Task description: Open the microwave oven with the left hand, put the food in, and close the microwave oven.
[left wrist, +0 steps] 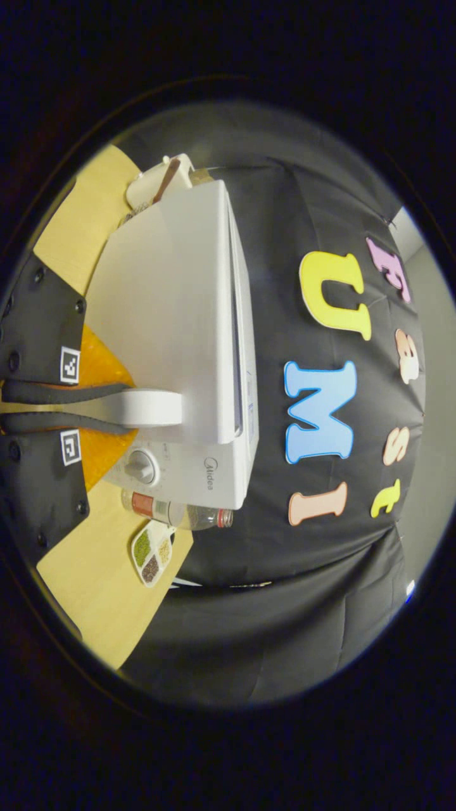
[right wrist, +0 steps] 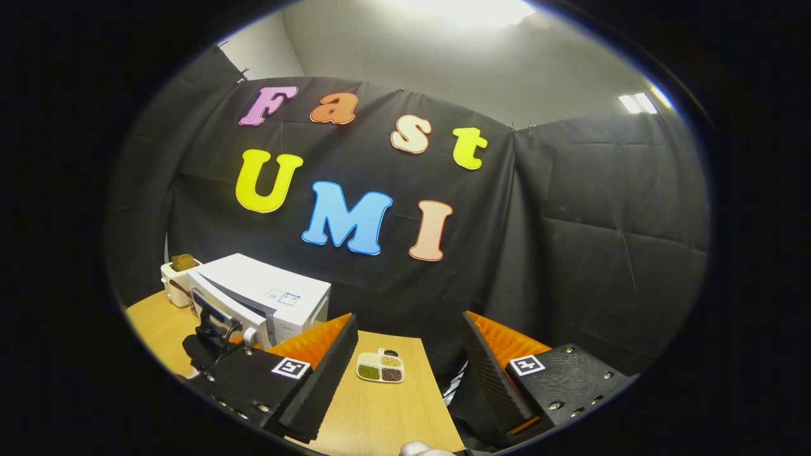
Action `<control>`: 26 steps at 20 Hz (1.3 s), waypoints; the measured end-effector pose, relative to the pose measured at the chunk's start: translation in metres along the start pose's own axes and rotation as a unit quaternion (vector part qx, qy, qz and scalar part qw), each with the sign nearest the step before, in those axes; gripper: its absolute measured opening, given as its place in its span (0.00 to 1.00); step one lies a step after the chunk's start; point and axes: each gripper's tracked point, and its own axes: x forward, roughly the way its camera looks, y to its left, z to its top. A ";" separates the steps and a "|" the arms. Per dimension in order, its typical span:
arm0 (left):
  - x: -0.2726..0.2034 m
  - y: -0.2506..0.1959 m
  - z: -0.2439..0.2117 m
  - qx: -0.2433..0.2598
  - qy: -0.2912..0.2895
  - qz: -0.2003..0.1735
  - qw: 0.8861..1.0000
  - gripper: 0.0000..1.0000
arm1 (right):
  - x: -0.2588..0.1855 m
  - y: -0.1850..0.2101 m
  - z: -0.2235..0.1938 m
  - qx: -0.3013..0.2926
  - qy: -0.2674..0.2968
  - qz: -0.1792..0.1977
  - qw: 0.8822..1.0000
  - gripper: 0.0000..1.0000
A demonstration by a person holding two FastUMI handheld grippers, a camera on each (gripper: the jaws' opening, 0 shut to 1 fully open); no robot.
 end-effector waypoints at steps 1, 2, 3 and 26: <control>-0.009 0.003 -0.002 0.004 0.002 -0.002 1.000 0.12 | 0.000 0.003 -0.003 0.004 0.001 0.006 1.000 0.98; -0.015 0.005 -0.007 0.009 0.010 -0.004 1.000 0.12 | 0.000 0.003 -0.005 -0.002 0.002 0.008 1.000 0.98; -0.016 0.007 -0.005 0.011 0.014 -0.003 1.000 0.16 | 0.000 0.001 -0.008 -0.008 0.004 0.010 1.000 0.98; -0.141 0.104 -0.027 0.048 0.021 0.086 0.995 1.00 | -0.012 0.075 -0.020 0.033 0.011 0.116 0.993 0.98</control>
